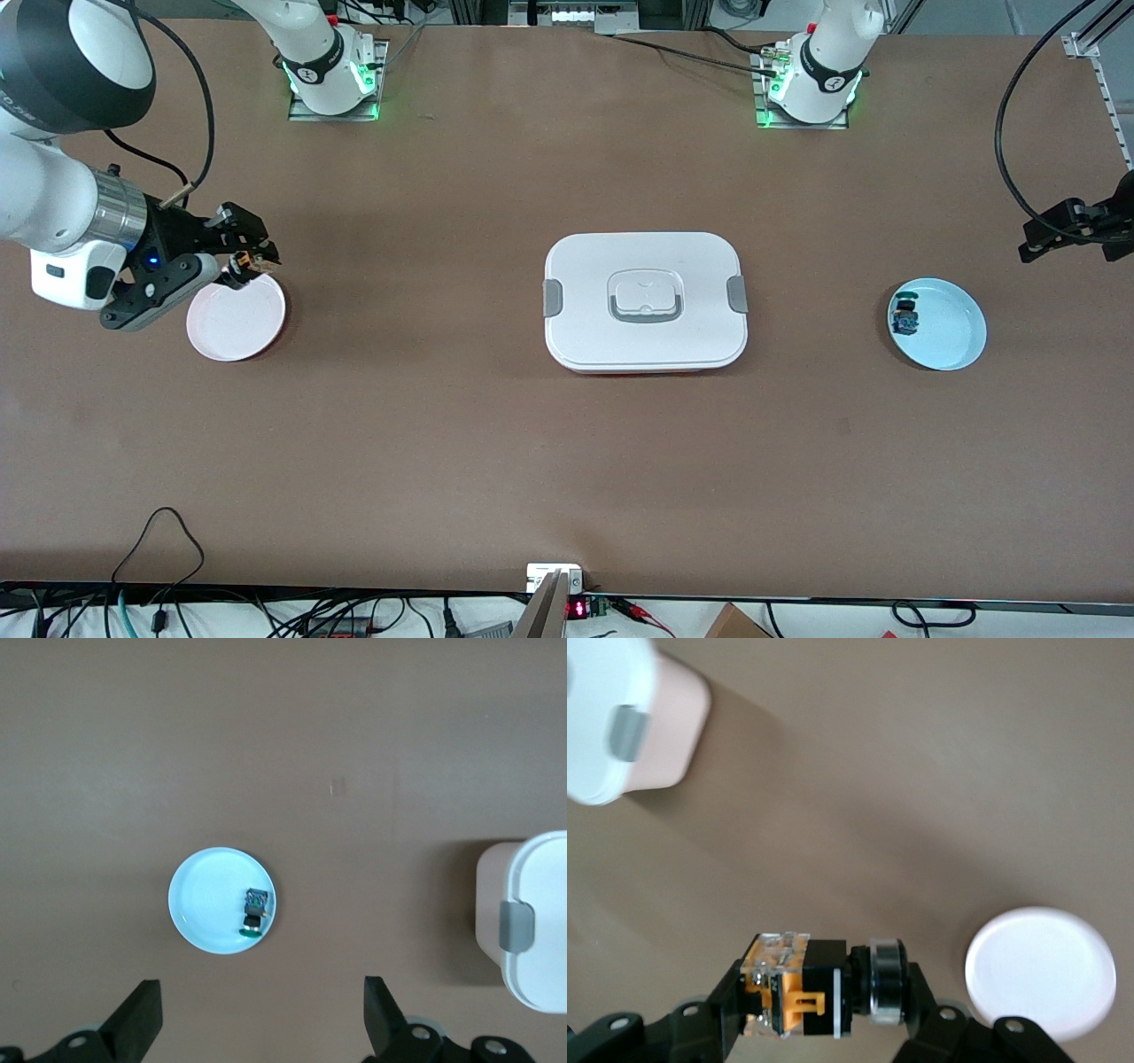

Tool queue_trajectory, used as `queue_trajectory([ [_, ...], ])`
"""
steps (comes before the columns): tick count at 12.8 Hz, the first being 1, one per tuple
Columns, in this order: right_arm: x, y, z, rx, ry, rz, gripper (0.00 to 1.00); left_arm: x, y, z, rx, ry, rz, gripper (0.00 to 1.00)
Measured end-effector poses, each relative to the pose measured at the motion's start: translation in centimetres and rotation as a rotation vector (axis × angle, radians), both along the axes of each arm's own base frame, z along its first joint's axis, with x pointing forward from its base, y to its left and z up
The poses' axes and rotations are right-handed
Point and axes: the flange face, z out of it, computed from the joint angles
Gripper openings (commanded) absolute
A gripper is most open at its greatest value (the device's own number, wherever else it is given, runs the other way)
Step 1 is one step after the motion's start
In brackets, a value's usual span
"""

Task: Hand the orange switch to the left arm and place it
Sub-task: 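Carry the switch over the box with the right gripper while the left gripper approaches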

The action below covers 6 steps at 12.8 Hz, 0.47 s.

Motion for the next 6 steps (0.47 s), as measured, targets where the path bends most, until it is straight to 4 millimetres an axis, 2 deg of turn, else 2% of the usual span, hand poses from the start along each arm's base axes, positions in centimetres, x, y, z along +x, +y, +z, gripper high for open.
queue_trajectory([
  [3,0.5,0.7,-0.4,0.224,-0.05,0.123,0.0,-0.3,-2.2,1.8,-0.143,-0.005,-0.016,1.0],
  [5,1.0,1.4,-0.4,0.365,-0.123,0.205,0.0,0.2,-2.7,1.0,-0.235,0.007,-0.009,1.0],
  [6,1.1,1.9,-0.4,0.436,-0.172,0.256,0.0,0.8,-2.1,-0.1,-0.305,0.021,0.014,1.0],
])
